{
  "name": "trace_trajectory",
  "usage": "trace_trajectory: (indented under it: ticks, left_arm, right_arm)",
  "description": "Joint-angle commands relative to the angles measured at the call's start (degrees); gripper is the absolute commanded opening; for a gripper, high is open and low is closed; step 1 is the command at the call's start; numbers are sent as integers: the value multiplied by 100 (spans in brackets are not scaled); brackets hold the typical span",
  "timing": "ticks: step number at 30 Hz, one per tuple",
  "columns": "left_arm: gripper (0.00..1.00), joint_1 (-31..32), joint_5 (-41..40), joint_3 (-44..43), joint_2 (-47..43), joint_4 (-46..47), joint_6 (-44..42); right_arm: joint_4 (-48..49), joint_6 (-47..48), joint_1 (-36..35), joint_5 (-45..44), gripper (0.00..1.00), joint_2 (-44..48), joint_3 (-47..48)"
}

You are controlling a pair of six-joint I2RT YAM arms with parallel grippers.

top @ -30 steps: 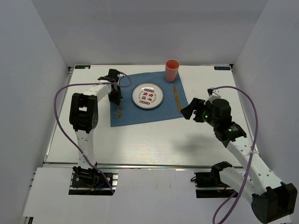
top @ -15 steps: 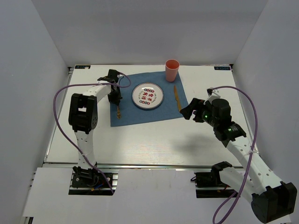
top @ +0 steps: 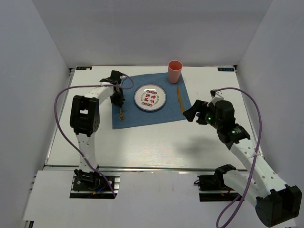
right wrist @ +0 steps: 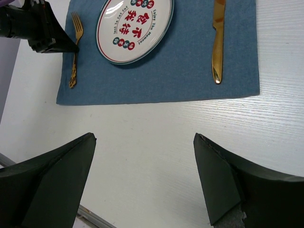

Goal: Set the dinner table for one person

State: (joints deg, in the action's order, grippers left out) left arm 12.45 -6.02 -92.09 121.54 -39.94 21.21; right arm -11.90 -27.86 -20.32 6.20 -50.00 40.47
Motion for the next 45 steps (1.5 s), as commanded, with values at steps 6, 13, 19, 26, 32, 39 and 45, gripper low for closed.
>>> trace_trajectory:
  ticks: [6, 13, 19, 26, 32, 39, 45]
  left_arm:
    - [21, 82, -75, -28, -570, 4, 58]
    - [21, 135, -171, 270, -728, 57, 129]
    - [23, 135, -206, 447, -719, 110, 181]
    - [30, 188, -233, 465, -789, 102, 234]
    - [39, 240, -400, 534, -1359, 13, 331]
    - [98, 241, -567, 1095, -2747, -224, 410]
    - [98, 241, -1067, 1764, -4581, -707, 393]
  right_arm:
    - [153, 44, 1, 75, 89, -1, 75]
    - [144, 35, -7, 75, 89, 34, 58]
    - [153, 8, 1, 101, 89, 51, 40]
    - [109, 17, -7, 66, 89, 113, 49]
    - [100, 52, 1, 48, 89, 104, 84]
    - [-556, 403, 2, -450, 89, 52, 636]
    - [-1806, 938, 19, -1628, 89, 174, 1656]
